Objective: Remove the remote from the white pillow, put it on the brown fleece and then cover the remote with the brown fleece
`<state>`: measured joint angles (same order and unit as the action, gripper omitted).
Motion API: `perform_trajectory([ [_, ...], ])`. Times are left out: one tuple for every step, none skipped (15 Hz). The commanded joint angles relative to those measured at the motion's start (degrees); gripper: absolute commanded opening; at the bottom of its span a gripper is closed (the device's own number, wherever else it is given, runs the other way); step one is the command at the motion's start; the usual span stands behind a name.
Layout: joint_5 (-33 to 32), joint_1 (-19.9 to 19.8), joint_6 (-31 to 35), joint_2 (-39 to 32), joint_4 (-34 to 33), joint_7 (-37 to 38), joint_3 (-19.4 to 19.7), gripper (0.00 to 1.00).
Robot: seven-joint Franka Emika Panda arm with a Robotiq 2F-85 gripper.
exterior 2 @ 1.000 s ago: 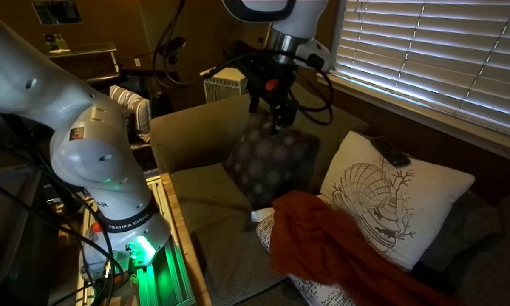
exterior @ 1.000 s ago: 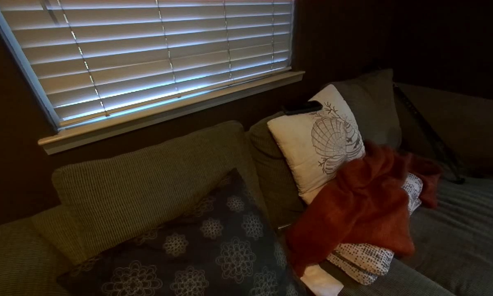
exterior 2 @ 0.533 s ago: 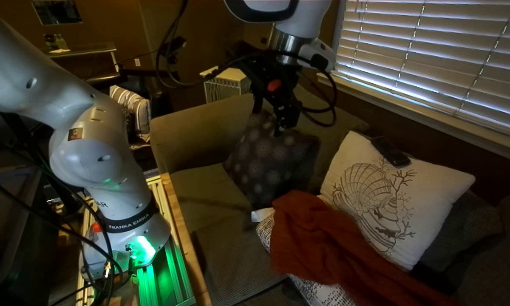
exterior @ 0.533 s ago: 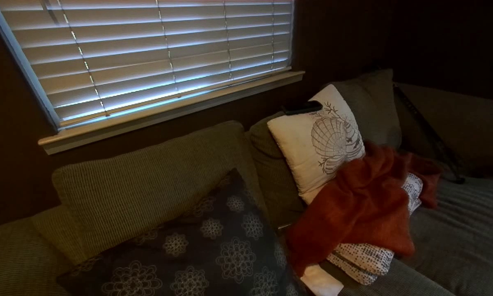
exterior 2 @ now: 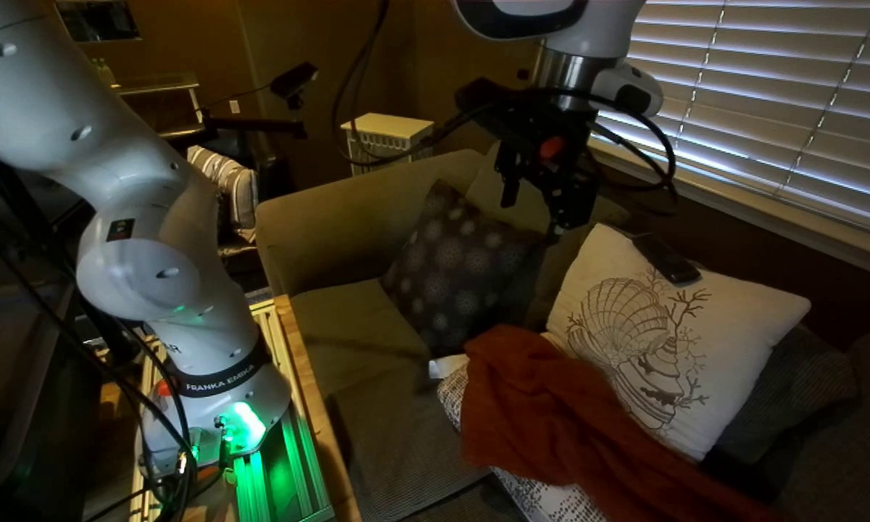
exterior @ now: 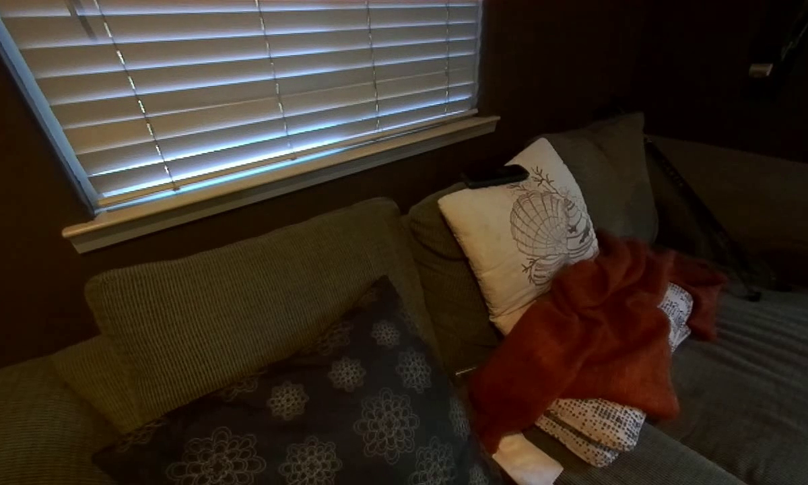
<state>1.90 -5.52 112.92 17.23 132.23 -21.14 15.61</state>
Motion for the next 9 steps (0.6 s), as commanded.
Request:
perform_trajectory([
  [-4.59, -0.46, 0.24, -7.57, -7.27, -1.53, -2.01, 1.00],
  [-5.71, -0.37, 0.60, -9.08, -8.66, -1.82, -2.49, 1.00],
  [-6.32, -0.29, 0.75, -10.67, -10.06, -2.33, -2.88, 1.00],
  [-6.68, -0.31, 1.80, -12.28, -11.39, -1.43, -3.45, 1.00],
  [-6.81, -0.48, 3.59, -13.81, -12.49, 0.61, -4.00, 1.00],
  [-6.35, -0.61, 5.41, -15.42, -13.74, 2.38, -4.39, 1.00],
  [-6.12, -0.72, 7.17, -16.83, -14.68, 3.81, -4.70, 1.00],
  [-5.65, -0.84, 9.34, -18.24, -15.60, 5.65, -4.95, 1.00],
  [-4.94, -0.90, 10.96, -19.56, -16.56, 7.28, -5.13, 1.00],
])
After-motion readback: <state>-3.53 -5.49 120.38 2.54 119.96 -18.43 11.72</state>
